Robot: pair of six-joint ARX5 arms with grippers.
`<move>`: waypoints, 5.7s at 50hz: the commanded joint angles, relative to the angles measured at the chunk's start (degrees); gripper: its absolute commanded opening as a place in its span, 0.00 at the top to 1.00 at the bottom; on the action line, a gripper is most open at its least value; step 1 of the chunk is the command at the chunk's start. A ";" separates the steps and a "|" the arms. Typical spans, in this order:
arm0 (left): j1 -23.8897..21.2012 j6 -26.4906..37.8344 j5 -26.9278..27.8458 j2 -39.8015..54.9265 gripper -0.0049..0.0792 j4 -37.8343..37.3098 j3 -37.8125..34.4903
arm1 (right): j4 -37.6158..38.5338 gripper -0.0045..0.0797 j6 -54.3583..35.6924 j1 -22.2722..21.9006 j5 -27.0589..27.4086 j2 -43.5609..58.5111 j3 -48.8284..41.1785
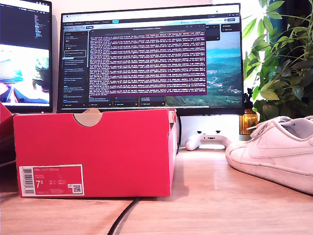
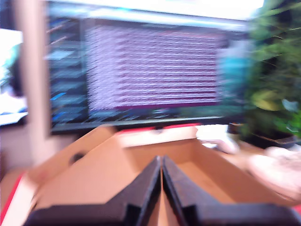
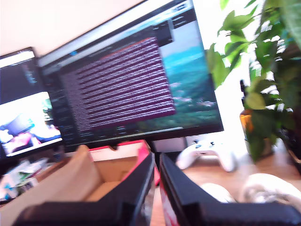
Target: Pack the white shoes by picking the first shoe and placing it inside the red shoebox, left side, then picking and rotating the second shoe and placing it in the shoebox
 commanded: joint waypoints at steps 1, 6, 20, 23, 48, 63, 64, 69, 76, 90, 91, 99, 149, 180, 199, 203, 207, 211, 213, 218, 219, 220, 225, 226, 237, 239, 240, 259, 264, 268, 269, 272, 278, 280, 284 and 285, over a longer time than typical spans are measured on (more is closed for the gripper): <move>-0.48 5.16 0.66 0.48 0.96 -4.76 3.39 | -1.51 0.96 -0.04 0.26 -0.35 0.55 4.24; -1.07 13.44 0.79 3.26 0.96 -13.88 7.19 | -5.44 0.96 -0.68 0.26 -0.35 3.13 8.07; -5.18 32.09 1.07 16.00 0.96 -27.85 14.01 | -16.26 0.96 -12.11 0.26 -2.62 17.66 20.31; -6.05 39.98 0.85 18.49 0.96 -28.39 14.43 | -18.43 0.96 -13.35 0.26 -4.22 21.35 23.26; -10.47 56.22 -12.46 34.07 0.96 -27.98 14.43 | -41.53 0.96 -20.55 3.30 -4.57 50.23 43.12; -10.56 56.28 -14.19 42.71 0.96 -20.83 14.43 | -51.25 0.96 -20.76 10.03 2.99 61.86 49.59; -10.56 56.28 -14.16 43.21 0.96 -20.37 14.43 | -51.41 0.96 -20.74 10.43 3.87 62.36 49.90; -10.58 56.28 -14.19 45.48 0.96 -17.79 14.43 | -52.13 0.95 -20.83 11.96 7.91 64.67 51.36; -10.56 56.30 -14.19 48.33 0.96 -15.26 14.43 | -52.89 0.93 -21.11 12.74 11.15 67.87 51.74; -10.60 56.68 -14.14 50.84 0.96 -11.85 14.43 | -53.64 0.65 -22.73 13.40 11.34 76.00 51.74; -10.60 56.68 -14.14 50.84 0.96 -11.63 14.43 | -53.62 0.65 -22.73 13.53 11.34 76.61 51.74; -10.60 56.68 -14.14 50.93 0.96 -11.21 14.43 | -53.64 0.62 -24.00 14.14 12.02 81.20 51.74; -10.56 56.19 -10.43 52.74 0.96 -8.66 14.43 | -61.44 0.96 -22.36 22.25 2.51 92.04 62.79; -10.56 56.19 -10.45 52.74 0.96 -10.14 14.43 | -61.75 0.96 -5.46 37.22 1.11 91.12 85.96; -10.56 56.19 -10.45 52.74 0.96 -10.10 14.43 | -39.36 0.96 9.55 44.11 4.63 98.14 85.96; -10.56 56.19 -10.45 52.74 0.96 -10.10 14.43 | -36.39 0.96 12.68 44.65 4.68 100.96 85.96; -10.56 56.19 -10.45 52.74 0.96 -10.03 14.43 | -33.90 0.96 15.56 45.46 4.61 103.95 85.96; -10.56 56.19 -10.45 52.74 0.96 -9.92 14.43 | -31.69 0.96 17.38 46.58 4.68 106.40 85.96; -10.56 56.19 -10.45 52.74 0.96 -9.97 14.43 | -30.62 0.96 17.97 47.12 4.76 107.65 85.96; -10.56 56.19 -10.45 52.74 0.96 -9.94 14.43 | -27.26 0.96 22.80 48.28 4.74 110.66 85.96; -10.56 56.19 -10.45 52.74 0.96 -9.97 14.43 | -26.80 0.96 23.34 48.48 4.74 111.27 85.96; -10.56 56.19 -10.45 52.74 0.96 -9.97 14.43 | -26.14 0.96 24.15 48.61 4.76 111.71 85.96; -10.56 56.19 -10.47 52.74 0.96 -9.97 14.43 | -23.89 0.96 27.06 49.31 4.79 114.38 85.96; -10.56 56.19 -10.47 52.74 0.96 -9.97 14.43 | -23.65 0.96 27.43 49.33 4.79 114.75 85.96; -10.56 56.19 -10.49 52.74 0.96 -9.99 14.43 | -24.83 0.96 28.50 49.64 8.35 117.70 85.96; -10.56 56.19 -10.49 52.74 0.96 -9.99 14.43 | -25.05 0.96 28.50 49.64 9.33 117.70 85.96; -10.56 56.19 -10.49 52.74 0.96 -9.99 14.43 | -25.09 0.96 28.50 49.64 9.92 117.70 85.96; -10.56 56.22 -10.49 52.74 0.96 -9.97 14.43 | -25.62 0.88 28.17 49.68 13.66 117.79 85.94; -10.56 56.19 -10.49 52.74 0.96 -9.99 14.43 | -25.64 0.69 28.22 49.75 13.60 117.79 85.94; -10.56 56.19 -10.49 52.74 0.96 -9.99 14.43 | -25.49 0.62 28.17 49.75 13.16 117.79 85.94; -10.56 56.19 -10.49 52.74 0.96 -9.99 14.43 | -25.46 0.61 28.17 49.75 13.16 117.79 85.94; -10.56 56.19 -10.47 52.74 0.96 -10.01 14.43 | -25.11 0.60 28.13 49.75 12.96 117.79 85.96; -10.56 56.19 -10.47 52.74 0.96 -10.14 14.43 | -24.94 0.60 28.06 49.70 11.47 117.77 86.47; -10.56 56.19 -10.47 52.74 0.96 -10.14 14.43 | -26.12 0.60 28.06 49.59 11.02 117.63 87.21; -10.56 56.19 -10.47 52.74 0.96 -10.16 14.43 | -30.34 0.60 27.41 49.44 10.60 117.55 90.27; -10.56 56.19 -10.47 52.74 0.96 -10.14 14.43 | -31.50 0.60 26.95 49.37 10.60 117.52 91.25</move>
